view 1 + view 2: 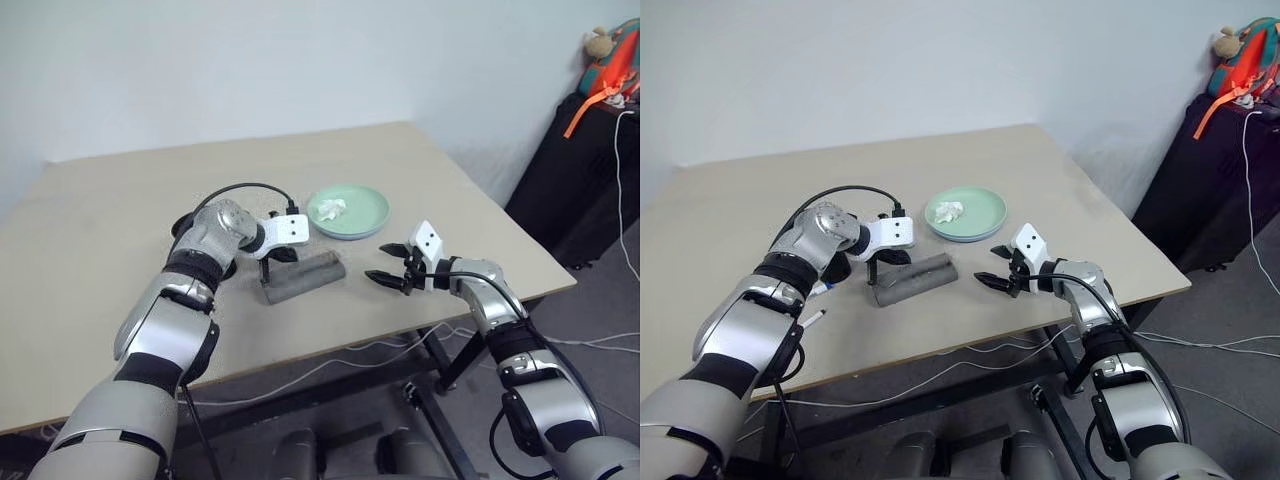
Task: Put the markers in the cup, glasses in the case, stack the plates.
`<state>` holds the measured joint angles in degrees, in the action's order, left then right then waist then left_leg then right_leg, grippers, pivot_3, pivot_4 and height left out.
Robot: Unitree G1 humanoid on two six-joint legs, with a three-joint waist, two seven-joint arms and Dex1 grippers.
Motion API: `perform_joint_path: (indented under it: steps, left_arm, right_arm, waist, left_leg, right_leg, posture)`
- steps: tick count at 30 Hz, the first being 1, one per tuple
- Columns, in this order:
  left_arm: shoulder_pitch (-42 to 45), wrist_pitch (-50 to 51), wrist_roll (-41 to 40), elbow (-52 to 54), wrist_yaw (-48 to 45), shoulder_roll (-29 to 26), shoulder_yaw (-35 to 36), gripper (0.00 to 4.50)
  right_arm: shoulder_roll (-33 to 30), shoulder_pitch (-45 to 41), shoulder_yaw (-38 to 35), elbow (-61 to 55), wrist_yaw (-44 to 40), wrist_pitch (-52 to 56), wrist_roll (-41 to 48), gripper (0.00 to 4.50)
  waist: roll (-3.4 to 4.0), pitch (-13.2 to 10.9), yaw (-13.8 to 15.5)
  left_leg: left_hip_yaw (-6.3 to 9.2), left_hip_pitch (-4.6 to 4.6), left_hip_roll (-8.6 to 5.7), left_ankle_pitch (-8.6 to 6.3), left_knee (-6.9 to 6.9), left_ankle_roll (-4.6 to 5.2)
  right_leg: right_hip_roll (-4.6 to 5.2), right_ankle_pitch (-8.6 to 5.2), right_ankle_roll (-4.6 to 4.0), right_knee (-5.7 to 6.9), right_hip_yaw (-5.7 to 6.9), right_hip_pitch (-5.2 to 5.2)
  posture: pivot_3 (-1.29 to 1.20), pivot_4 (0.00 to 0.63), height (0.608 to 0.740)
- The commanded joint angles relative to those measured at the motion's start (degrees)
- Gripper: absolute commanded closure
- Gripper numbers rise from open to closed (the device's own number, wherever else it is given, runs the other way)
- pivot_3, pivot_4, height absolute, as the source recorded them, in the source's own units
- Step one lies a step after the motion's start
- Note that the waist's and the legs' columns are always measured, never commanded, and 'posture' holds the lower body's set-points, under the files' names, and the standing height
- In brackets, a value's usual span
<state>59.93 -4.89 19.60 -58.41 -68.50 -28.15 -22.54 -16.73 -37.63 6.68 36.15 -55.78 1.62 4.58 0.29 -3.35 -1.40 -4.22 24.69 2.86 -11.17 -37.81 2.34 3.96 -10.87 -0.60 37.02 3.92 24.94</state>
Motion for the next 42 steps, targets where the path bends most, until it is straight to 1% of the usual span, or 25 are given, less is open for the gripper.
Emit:
perform_joint_path:
  steps: [1,4,7,10,11,14,16,18,20,23,27,30,33,36,39,42]
  left_arm:
    - [-1.98,2.22,-3.08,7.71,-6.04,-2.56,1.72,4.48]
    - [-4.43,4.40,-3.64,12.49,-7.97,-4.03,1.69,4.48]
    - [-7.07,6.37,-4.45,16.83,-7.46,-5.09,2.54,4.48]
    - [-9.01,9.75,-7.02,21.92,-8.01,-6.19,4.49,4.48]
    - [-10.35,11.65,-9.00,25.54,-9.45,-7.00,5.64,4.48]
    - [-15.10,18.59,-14.88,37.52,-12.93,-10.46,9.53,4.48]
    - [-17.37,22.29,-16.70,42.49,-13.28,-12.40,10.76,4.48]
    - [-22.56,27.32,-19.10,49.62,-14.02,-16.91,13.34,4.48]
    - [-27.35,30.22,-19.69,54.61,-12.99,-20.85,15.00,4.48]
    - [-33.44,33.80,-19.26,58.33,-10.01,-25.37,16.97,4.48]
    - [-40.11,39.51,-19.50,62.68,-6.62,-29.86,20.18,4.48]
    - [-44.09,41.21,-19.20,62.92,-5.36,-33.50,21.27,4.48]
    - [-45.60,41.38,-19.60,62.05,-4.49,-35.34,21.51,4.48]
    - [-45.77,40.89,-18.94,58.19,-2.92,-36.24,20.95,3.96]
    - [-45.61,40.86,-19.12,56.38,-2.15,-36.38,20.47,3.05]
    - [-45.43,41.07,-18.03,54.76,-0.72,-36.68,19.46,3.05]
  right_arm:
    - [-0.24,-1.05,-0.74,-2.24,-0.06,-0.15,1.16,0.71]
    - [-0.13,-1.42,-0.67,-1.97,-0.19,-0.15,1.13,0.71]
    - [0.18,-1.77,-0.43,-1.64,-0.35,-0.27,1.00,0.71]
    - [0.35,-1.86,-0.29,-1.60,-0.46,-0.27,0.96,0.71]
    - [0.39,-1.84,-0.23,-1.65,-0.50,-0.25,0.95,0.71]
    - [0.41,-1.69,-0.11,-2.02,-0.58,-0.07,0.97,0.71]
    - [0.41,-1.64,-0.09,-2.11,-0.60,-0.02,0.99,0.71]
    - [0.34,-1.37,0.00,-2.35,-0.69,0.06,0.99,0.71]
    - [0.30,-1.22,0.07,-2.51,-0.76,0.19,1.01,0.71]
    - [0.20,-1.19,0.23,-2.37,-0.98,0.19,1.02,0.71]
    - [0.31,-1.72,0.56,-1.61,-1.50,-0.01,0.91,0.71]
    - [0.70,-2.47,0.90,-0.68,-1.72,-0.29,0.69,0.71]
    - [1.04,-3.09,1.02,0.11,-1.83,-0.60,0.56,0.71]
    - [1.67,-3.97,1.30,1.14,-2.03,-1.07,0.37,0.71]
    - [1.95,-4.34,1.35,1.73,-2.08,-1.34,0.27,0.71]
    - [2.06,-4.35,1.46,2.00,-2.13,-1.59,0.24,0.71]
  waist:
    - [0.00,0.00,-0.02]
    - [0.00,0.00,0.00]
    - [0.00,0.00,0.03]
    - [0.00,0.00,0.02]
    - [0.00,0.00,0.02]
    - [0.00,0.00,-0.07]
    - [0.00,0.00,-0.23]
    - [0.01,0.00,-0.52]
    - [0.02,-0.01,-1.20]
    - [0.02,-0.01,-1.23]
    - [0.01,-0.01,-1.15]
    - [0.00,-0.01,-1.20]
    - [0.01,-0.01,-1.16]
    - [0.01,-0.01,-1.19]
    - [0.00,-0.01,-1.18]
    - [-0.01,-0.01,-1.18]
  left_leg:
    - [-0.01,0.00,0.01,0.00,0.00,0.01]
    - [-0.01,0.00,0.01,0.01,0.01,0.01]
    - [0.00,-0.01,0.00,0.01,-0.03,0.01]
    - [0.00,-0.02,0.01,0.01,-0.05,0.01]
    - [0.01,-0.02,0.01,0.01,-0.05,0.01]
    - [0.00,-0.01,0.02,0.00,-0.01,0.01]
    - [0.00,-0.01,0.04,0.01,0.03,0.01]
    - [0.00,-0.01,0.04,0.01,0.02,0.01]
    - [0.04,-0.09,0.06,0.00,0.11,0.00]
    - [0.09,-0.12,0.06,0.00,0.10,-0.01]
    - [0.10,-0.13,0.08,0.00,0.04,-0.02]
    - [0.12,-0.12,0.11,-0.01,0.08,-0.03]
    - [0.09,-0.12,0.12,-0.01,0.15,-0.03]
    - [0.08,-0.12,0.12,-0.01,0.26,-0.05]
    - [0.04,-0.13,0.13,0.00,0.37,-0.06]
    - [-0.04,-0.11,0.12,0.00,0.49,-0.07]
  right_leg:
    - [0.00,0.00,0.00,0.00,-0.01,0.00]
    - [0.00,0.00,0.00,0.00,-0.02,0.00]
    - [0.00,0.00,0.00,0.00,-0.01,-0.03]
    - [0.01,0.00,-0.01,0.01,-0.01,-0.05]
    - [0.00,0.00,-0.01,0.01,-0.01,-0.05]
    - [0.00,0.00,-0.01,0.01,-0.04,-0.01]
    - [-0.01,0.00,-0.01,0.01,-0.06,0.02]
    - [-0.03,0.00,-0.01,0.01,-0.05,0.02]
    - [-0.02,-0.02,-0.03,0.01,-0.12,0.02]
    - [-0.01,-0.07,-0.13,0.01,-0.12,0.00]
    - [0.02,-0.08,-0.15,0.00,-0.07,0.04]
    - [0.07,-0.08,-0.14,-0.01,-0.11,0.13]
    - [0.09,-0.08,-0.15,-0.01,-0.12,0.22]
    - [0.09,-0.05,-0.20,-0.01,-0.11,0.27]
    - [0.07,-0.02,-0.24,-0.01,-0.12,0.35]
    - [0.07,-0.03,-0.23,-0.06,-0.10,0.36]
  posture:
    - [0.00,0.000,0.740]
    - [0.00,0.000,0.740]
    - [0.00,0.000,0.740]
    - [0.00,0.000,0.740]
    - [0.00,0.000,0.740]
    - [0.00,0.000,0.740]
    - [0.00,0.000,0.740]
    - [0.00,0.000,0.740]
    - [0.00,0.000,0.740]
    - [0.00,0.000,0.740]
    - [0.00,0.000,0.740]
    - [0.00,0.000,0.740]
    - [0.00,0.000,0.740]
    - [0.00,0.000,0.740]
    - [0.00,0.000,0.740]
    - [0.00,0.000,0.740]
